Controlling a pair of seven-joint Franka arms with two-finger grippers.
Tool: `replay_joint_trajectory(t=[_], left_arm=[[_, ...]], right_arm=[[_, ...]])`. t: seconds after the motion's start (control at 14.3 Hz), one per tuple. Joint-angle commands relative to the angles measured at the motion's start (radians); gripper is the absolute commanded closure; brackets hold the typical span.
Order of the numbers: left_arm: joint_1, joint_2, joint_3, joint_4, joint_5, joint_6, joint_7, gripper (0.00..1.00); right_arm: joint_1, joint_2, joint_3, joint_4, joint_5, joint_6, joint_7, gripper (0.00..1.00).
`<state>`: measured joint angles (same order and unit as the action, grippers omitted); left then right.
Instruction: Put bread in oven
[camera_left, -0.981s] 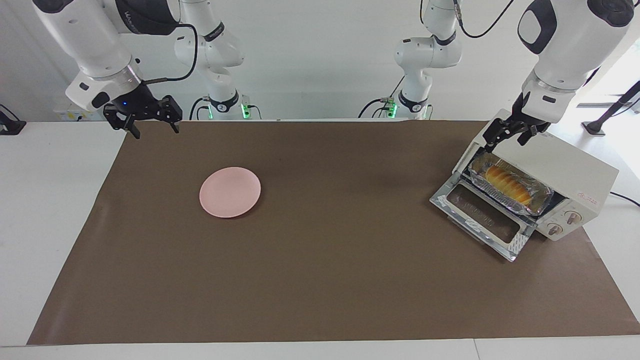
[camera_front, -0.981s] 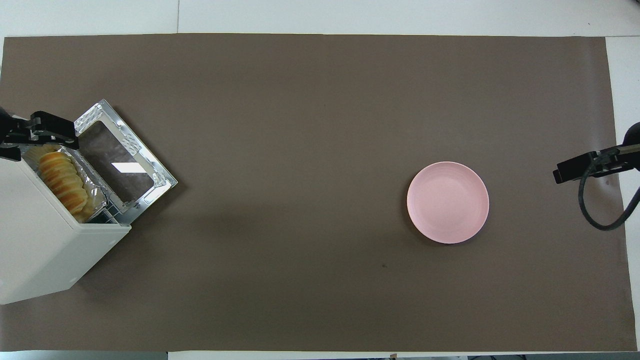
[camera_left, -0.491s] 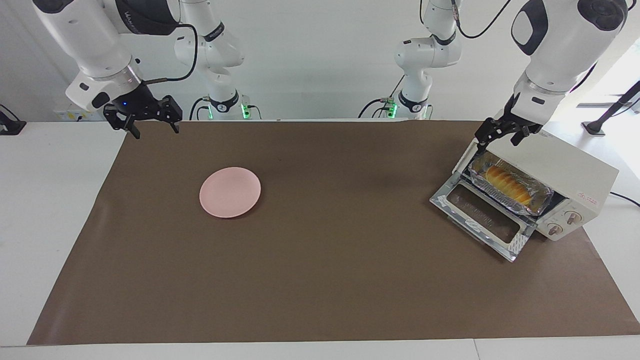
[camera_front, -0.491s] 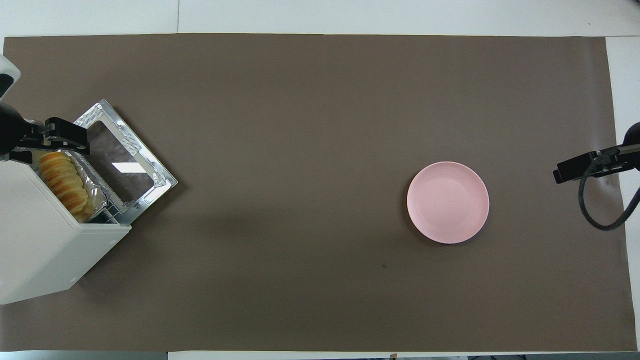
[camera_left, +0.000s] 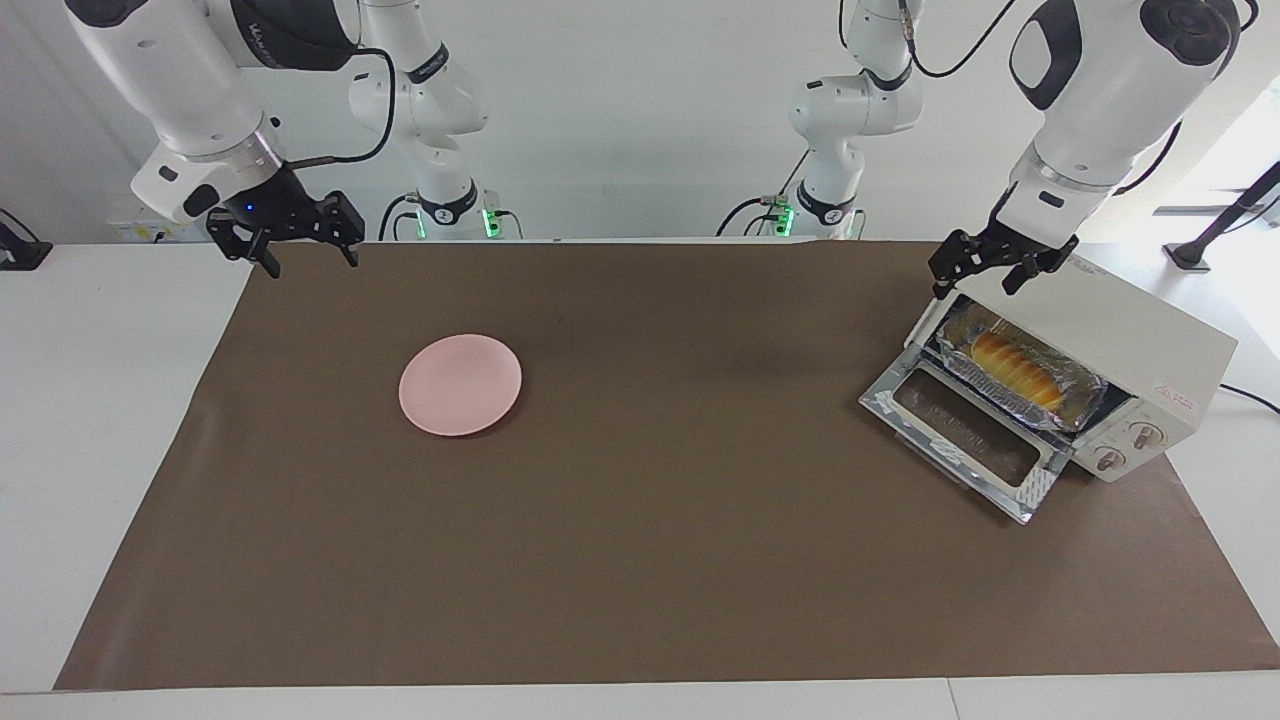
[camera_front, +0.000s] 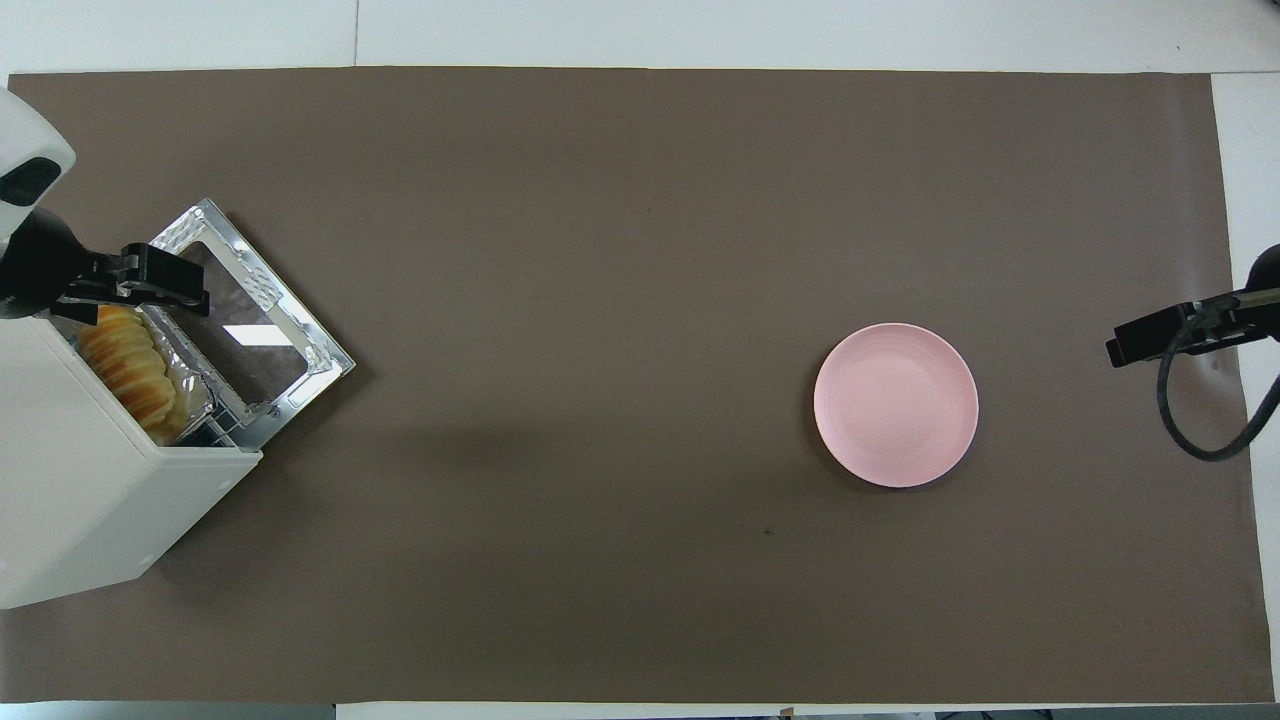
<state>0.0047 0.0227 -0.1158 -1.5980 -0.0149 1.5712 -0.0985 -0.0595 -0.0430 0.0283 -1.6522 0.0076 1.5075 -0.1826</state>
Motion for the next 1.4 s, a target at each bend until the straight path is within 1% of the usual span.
replay_joint_trajectory(t=[0.0, 0.28, 1.33], left_arm=[[0.001, -0.014, -0.007, -0.013, -0.019, -0.020, 0.019, 0.00], [0.000, -0.014, -0.007, -0.010, -0.019, -0.045, 0.055, 0.00], [-0.011, -0.014, -0.007, -0.013, -0.019, -0.031, 0.072, 0.00]], right_arm=[[-0.011, -0.023, 0.010, -0.023, -0.014, -0.007, 0.009, 0.00], [-0.011, -0.023, 0.010, -0.023, -0.014, -0.007, 0.009, 0.00], [-0.011, -0.023, 0.010, -0.023, -0.014, -0.007, 0.009, 0.00]])
